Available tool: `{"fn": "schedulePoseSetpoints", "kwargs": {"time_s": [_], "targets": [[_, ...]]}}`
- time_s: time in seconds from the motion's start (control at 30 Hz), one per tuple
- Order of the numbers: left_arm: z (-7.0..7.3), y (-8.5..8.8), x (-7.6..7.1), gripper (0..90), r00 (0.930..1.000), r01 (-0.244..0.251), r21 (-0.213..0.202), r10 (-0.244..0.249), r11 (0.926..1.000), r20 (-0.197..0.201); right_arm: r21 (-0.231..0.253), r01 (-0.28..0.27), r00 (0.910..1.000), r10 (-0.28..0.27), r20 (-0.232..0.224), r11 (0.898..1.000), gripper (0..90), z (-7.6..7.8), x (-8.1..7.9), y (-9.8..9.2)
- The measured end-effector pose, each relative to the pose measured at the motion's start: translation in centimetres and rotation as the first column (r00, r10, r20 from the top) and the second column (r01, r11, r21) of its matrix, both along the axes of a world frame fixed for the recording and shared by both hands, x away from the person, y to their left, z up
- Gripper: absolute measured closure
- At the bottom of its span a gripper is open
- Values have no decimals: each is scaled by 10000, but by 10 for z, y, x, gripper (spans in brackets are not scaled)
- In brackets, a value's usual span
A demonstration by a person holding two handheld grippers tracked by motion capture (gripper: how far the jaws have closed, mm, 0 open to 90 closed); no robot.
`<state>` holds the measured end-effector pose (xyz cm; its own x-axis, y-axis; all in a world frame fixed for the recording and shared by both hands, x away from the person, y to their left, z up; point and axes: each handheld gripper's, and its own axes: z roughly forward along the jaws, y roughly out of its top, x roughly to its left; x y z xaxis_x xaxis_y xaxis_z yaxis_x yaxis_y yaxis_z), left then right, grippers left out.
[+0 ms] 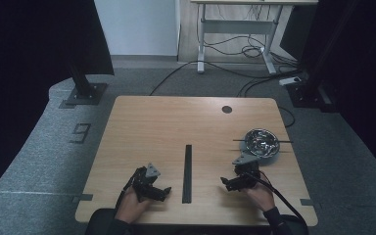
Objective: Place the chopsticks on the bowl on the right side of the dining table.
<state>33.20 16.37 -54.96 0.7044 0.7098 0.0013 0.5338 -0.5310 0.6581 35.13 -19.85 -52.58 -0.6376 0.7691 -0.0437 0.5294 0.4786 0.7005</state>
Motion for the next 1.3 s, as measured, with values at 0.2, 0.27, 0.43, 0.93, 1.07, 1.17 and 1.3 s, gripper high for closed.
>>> {"fn": "schedulePoseSetpoints", "kwargs": {"time_s": [0.2,0.27,0.43,0.93,1.07,1.17,1.3], "targets": [[0,0,0,2,10000,5,1,-5,10000,2,96,-408,9991,409,-98,9991,0,-2,4,21],[0,0,0,2,10000,4,4,-4,10000,1,123,-507,9987,508,-78,9986,0,-2,6,28],[0,0,0,2,10000,5,4,-5,10000,0,224,-796,9967,799,-123,9966,0,-4,8,47],[0,0,0,2,10000,-15,-18,15,10000,5,256,-1528,9881,1533,-149,9879,0,-7,10,92],[0,0,0,2,10000,-19,-20,19,10000,4,201,-1591,9870,1594,-199,9871,0,-10,11,100],[0,0,0,2,10000,-19,-20,20,10000,5,11,-1619,9866,1619,-217,9868,0,-12,11,103],[0,0,0,3,10000,-16,-14,16,10000,7,-129,-1617,9865,1612,-291,9868,0,-15,12,109]]}}
